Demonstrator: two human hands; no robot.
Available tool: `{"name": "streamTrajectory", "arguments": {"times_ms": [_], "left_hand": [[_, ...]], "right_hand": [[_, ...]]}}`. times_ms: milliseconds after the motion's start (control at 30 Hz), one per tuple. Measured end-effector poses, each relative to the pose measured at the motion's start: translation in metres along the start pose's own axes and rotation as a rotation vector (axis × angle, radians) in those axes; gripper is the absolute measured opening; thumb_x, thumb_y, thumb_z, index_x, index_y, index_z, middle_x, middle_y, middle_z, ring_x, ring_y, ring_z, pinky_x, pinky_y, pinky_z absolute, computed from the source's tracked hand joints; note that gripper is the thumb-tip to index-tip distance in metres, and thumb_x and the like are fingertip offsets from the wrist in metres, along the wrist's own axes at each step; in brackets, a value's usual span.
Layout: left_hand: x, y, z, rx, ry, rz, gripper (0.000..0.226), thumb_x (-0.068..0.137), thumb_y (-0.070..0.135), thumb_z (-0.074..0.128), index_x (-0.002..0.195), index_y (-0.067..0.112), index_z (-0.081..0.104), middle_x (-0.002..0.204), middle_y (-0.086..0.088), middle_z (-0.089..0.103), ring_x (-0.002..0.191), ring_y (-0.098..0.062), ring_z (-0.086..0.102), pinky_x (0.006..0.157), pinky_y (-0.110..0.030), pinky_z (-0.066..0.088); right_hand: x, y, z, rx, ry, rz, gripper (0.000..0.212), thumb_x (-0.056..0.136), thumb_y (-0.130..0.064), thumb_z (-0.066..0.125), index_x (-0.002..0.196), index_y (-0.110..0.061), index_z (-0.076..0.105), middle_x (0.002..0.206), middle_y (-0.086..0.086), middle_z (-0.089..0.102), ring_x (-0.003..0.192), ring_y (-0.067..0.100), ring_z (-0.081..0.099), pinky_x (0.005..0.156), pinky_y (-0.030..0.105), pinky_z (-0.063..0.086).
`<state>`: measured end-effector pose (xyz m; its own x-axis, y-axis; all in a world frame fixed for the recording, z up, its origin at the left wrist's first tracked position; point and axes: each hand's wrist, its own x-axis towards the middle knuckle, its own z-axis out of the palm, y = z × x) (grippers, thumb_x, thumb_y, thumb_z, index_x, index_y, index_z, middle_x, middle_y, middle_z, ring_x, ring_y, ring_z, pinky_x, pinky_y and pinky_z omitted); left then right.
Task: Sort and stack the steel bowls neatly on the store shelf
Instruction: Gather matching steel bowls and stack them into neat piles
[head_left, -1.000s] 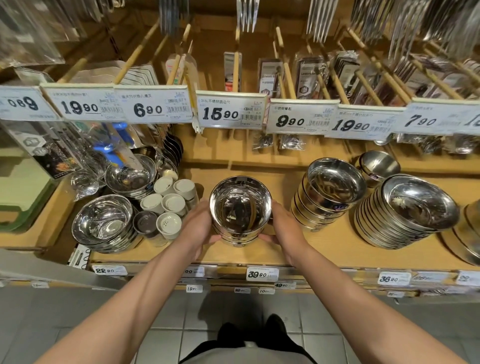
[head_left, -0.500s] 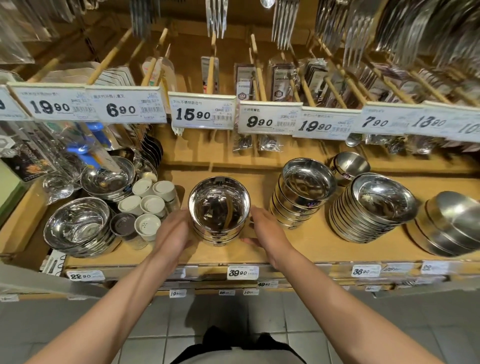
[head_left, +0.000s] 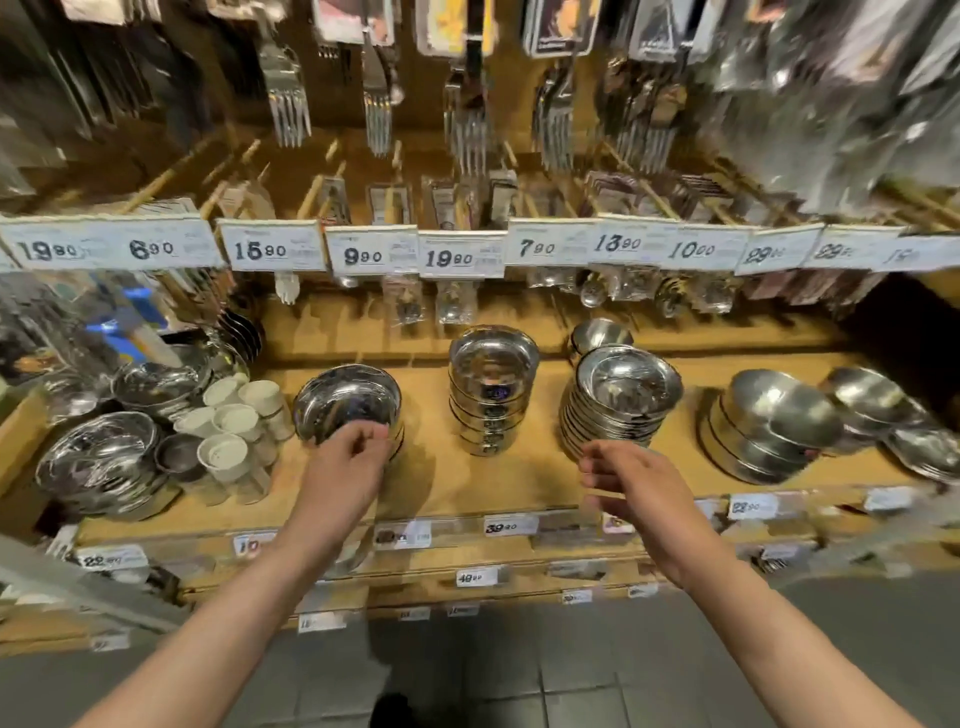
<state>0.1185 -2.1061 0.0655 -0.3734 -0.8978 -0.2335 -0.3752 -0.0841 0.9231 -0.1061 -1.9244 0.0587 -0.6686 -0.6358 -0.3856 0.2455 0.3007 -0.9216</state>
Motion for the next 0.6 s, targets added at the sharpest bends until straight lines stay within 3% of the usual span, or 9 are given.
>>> {"name": "streamTrajectory", "arguments": {"times_ms": [100,233,400,600], "left_hand": [[-0.024,0.020,0.054,-0.054,-0.111,-0.012,0.023,0.103,0.028,0.054,0.090,0.013,0.065,0.094,-0.008,0.067,0.092,-0.023,0.063,0.082,-0.039,0.056],[-0.049,0.033,0.125,-0.065,-0.201,-0.030,0.024,0.102,0.029,0.054,0.105,0.010,0.068,0.111,-0.011,0.071,0.105,-0.027,0.067,0.096,-0.048,0.057],[-0.072,0.039,0.188,-0.036,-0.250,-0.054,0.020,0.103,0.032,0.055,0.103,0.018,0.068,0.108,-0.005,0.071,0.098,-0.020,0.067,0.094,-0.047,0.056],[-0.045,0.062,0.226,-0.081,-0.270,-0.009,0.014,0.103,0.026,0.056,0.102,0.018,0.066,0.107,-0.005,0.069,0.099,-0.021,0.065,0.078,-0.035,0.056]], "right_hand": [[-0.022,0.003,-0.065,0.081,0.103,-0.026,0.022,0.103,-0.020,0.053,0.100,-0.011,0.073,0.084,0.006,0.071,0.075,0.016,0.066,0.066,0.027,0.056],[-0.045,0.020,-0.136,0.125,0.187,-0.007,0.021,0.102,-0.023,0.055,0.099,-0.013,0.073,0.083,0.003,0.075,0.070,0.013,0.070,0.066,0.027,0.057],[-0.055,0.045,-0.186,0.118,0.203,0.047,0.023,0.101,-0.027,0.058,0.105,-0.010,0.072,0.092,0.007,0.074,0.074,0.012,0.068,0.059,0.023,0.054],[-0.016,0.036,-0.205,0.085,0.185,0.031,0.017,0.101,-0.024,0.055,0.106,-0.020,0.071,0.102,0.007,0.075,0.086,0.017,0.073,0.073,0.026,0.058]]}}
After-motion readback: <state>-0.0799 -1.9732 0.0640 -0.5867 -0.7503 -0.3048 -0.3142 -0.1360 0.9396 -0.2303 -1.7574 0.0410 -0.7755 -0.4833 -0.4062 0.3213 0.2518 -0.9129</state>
